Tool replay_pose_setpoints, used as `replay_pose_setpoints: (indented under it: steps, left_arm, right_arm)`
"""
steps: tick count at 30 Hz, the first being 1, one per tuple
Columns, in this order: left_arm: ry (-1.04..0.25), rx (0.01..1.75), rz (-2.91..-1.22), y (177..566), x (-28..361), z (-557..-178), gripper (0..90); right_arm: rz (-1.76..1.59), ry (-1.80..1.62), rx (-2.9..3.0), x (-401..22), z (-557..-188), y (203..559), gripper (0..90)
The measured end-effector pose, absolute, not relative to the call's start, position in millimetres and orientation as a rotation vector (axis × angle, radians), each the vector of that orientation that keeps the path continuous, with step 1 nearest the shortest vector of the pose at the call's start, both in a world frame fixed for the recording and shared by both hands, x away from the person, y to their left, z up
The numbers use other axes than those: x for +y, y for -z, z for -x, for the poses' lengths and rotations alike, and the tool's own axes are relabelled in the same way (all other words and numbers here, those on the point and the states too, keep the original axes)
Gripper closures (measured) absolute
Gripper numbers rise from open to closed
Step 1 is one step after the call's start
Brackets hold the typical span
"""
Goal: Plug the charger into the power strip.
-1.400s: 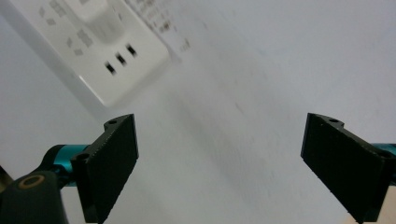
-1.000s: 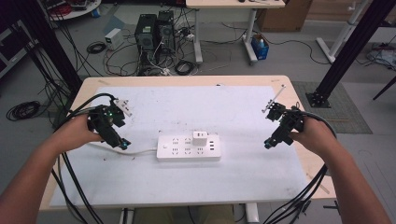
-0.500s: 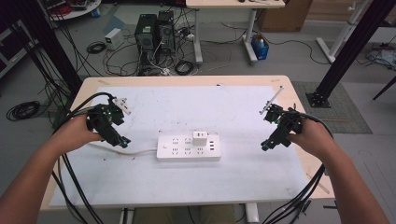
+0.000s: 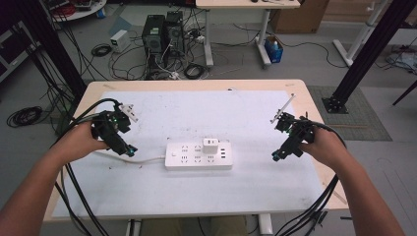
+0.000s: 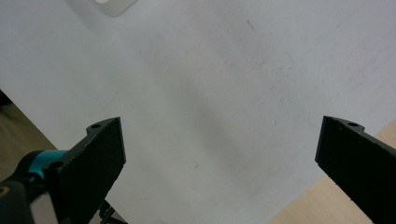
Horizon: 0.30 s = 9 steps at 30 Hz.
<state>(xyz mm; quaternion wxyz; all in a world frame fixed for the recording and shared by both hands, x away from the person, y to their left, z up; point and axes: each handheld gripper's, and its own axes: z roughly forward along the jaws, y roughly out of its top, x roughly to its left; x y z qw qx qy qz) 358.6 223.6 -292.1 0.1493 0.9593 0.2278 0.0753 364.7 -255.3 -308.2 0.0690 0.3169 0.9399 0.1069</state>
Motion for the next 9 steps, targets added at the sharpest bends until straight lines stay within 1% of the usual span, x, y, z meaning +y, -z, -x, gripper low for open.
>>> replay_pose_setpoints:
  steps: [9]
  left_arm:
    - [-0.223, 0.656, -2.765, 292.7, 223.4, -358.7, 21.0]
  right_arm:
    - [-0.961, -0.341, 2.819, -259.4, -364.0, 308.4, 1.0]
